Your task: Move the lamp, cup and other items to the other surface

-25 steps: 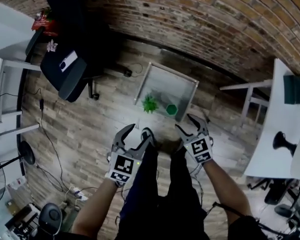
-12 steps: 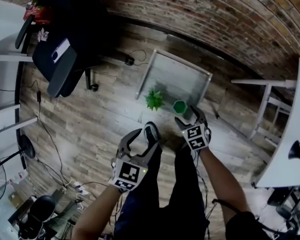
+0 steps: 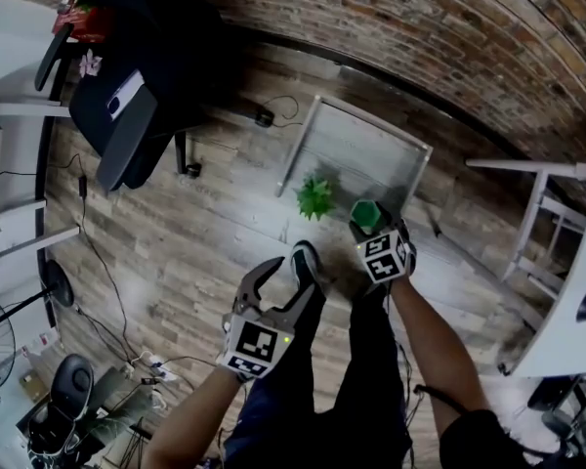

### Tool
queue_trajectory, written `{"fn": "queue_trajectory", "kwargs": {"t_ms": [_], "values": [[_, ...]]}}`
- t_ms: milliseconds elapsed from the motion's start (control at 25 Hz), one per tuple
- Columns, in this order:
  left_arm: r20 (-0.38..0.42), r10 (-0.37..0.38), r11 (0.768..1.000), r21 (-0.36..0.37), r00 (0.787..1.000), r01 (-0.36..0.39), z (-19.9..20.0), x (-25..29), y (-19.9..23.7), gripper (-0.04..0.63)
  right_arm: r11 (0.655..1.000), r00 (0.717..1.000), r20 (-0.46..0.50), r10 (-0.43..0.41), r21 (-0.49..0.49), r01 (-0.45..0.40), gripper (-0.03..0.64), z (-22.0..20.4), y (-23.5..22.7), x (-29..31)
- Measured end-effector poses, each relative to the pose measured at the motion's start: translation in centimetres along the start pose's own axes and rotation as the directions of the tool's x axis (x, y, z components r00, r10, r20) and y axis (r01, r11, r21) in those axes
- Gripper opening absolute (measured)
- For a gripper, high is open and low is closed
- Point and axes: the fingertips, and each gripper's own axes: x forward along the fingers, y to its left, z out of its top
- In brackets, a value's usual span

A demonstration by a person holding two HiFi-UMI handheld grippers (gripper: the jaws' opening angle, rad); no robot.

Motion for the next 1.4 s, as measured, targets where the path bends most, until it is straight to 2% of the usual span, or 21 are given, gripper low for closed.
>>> {"fn": "queue_trajectory", "kwargs": {"t_ms": [200, 440, 680, 880, 1040, 1200, 1400], "values": [[0.017, -0.004, 1.0, -0.005, 1.0, 0.004, 2.8, -1.8, -0.4, 0.255, 0.999, 0.999, 0.038, 0.015, 0.047, -0.017, 0.316, 3.1, 0.4, -5.1], [0.06, -0.035, 0.999, 0.023, 0.998, 0.034, 9.1, -5.7, -2.2, 0.255, 0.995, 0.995, 0.087, 0.052, 0.075, -0.059, 0.316, 8.0, 2.0, -16.0], [0.102, -0.118, 0.989, 0.099, 0.988, 0.108, 15.7, -8.3, -4.1, 0.255, 0.989, 0.984, 0.174, 0.023, 0.138, -0.047, 0.316, 12.6, 0.4, -27.7], [0.138, -0.171, 0.977, 0.151, 0.975, 0.15, 20.5, -12.9, -5.8, 0.255, 0.978, 0.976, 0.207, -0.061, 0.208, 0.017, 0.316, 14.7, -0.4, -37.9], [0.188, -0.196, 0.969, 0.186, 0.962, 0.161, 23.6, -15.6, -6.3, 0.255, 0.958, 0.957, 0.243, -0.161, 0.273, 0.092, 0.316, 15.0, -1.6, -44.7], [0.207, -0.231, 0.962, 0.194, 0.951, 0.191, 25.2, -16.4, -6.3, 0.255, 0.926, 0.933, 0.246, -0.262, 0.335, 0.172, 0.316, 13.6, -2.8, -50.1], [0.226, -0.262, 0.949, 0.238, 0.938, 0.207, 27.2, -16.5, -8.3, 0.255, 0.875, 0.906, 0.223, -0.36, 0.416, 0.245, 0.316, 9.3, -4.4, -55.1]]}}
